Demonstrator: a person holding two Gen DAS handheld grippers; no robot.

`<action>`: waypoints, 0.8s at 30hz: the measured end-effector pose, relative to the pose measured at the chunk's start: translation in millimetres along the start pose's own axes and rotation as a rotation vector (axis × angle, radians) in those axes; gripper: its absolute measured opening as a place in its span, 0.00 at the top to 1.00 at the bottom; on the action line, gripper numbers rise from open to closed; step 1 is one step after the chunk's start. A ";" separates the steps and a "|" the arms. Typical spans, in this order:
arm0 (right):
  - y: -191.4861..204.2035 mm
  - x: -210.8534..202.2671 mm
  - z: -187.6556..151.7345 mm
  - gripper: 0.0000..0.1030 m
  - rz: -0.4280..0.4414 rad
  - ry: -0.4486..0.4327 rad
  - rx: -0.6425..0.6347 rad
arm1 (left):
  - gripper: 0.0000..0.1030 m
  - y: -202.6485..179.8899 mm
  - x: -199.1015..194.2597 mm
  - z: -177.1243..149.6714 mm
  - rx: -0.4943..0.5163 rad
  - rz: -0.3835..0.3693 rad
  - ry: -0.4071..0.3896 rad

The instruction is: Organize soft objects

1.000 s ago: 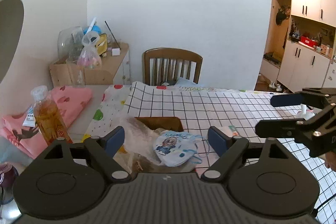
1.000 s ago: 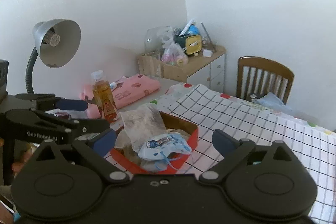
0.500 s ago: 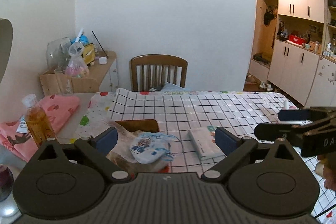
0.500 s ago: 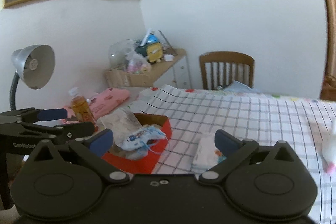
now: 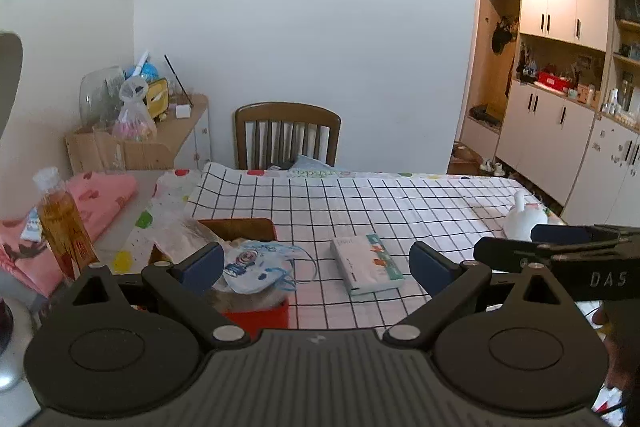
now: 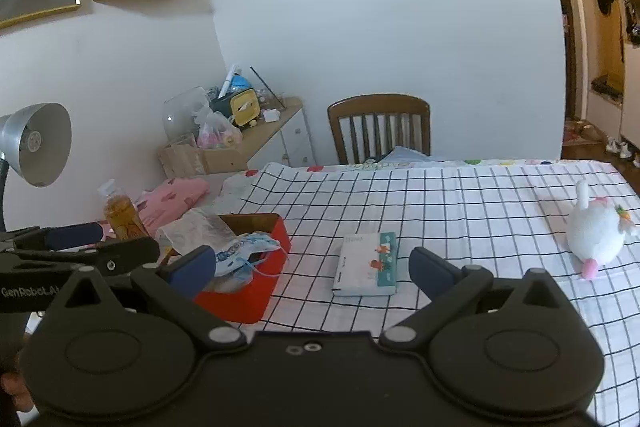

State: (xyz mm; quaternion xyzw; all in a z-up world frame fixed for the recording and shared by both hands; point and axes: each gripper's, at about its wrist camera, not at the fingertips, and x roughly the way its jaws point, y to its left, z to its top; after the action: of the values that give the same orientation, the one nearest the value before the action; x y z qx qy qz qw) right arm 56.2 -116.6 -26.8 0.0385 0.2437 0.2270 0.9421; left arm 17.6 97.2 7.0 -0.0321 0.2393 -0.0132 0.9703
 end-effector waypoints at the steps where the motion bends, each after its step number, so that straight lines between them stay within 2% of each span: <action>1: 1.6 -1.4 -1.1 0.00 -0.003 -0.002 -0.007 | 0.03 0.6 -0.3 -0.5 -0.008 -0.009 0.002; 24: 7.3 -12.6 -0.6 0.00 -0.061 -0.049 -0.041 | 0.03 -6.4 -6.9 -2.2 -0.008 -0.018 -0.015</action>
State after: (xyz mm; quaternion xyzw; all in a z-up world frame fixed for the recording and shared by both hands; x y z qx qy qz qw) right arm 43.0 -115.7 -20.5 0.0174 0.2168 0.2021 0.9549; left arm 10.4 91.0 8.7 -0.0381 0.2320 -0.0208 0.9718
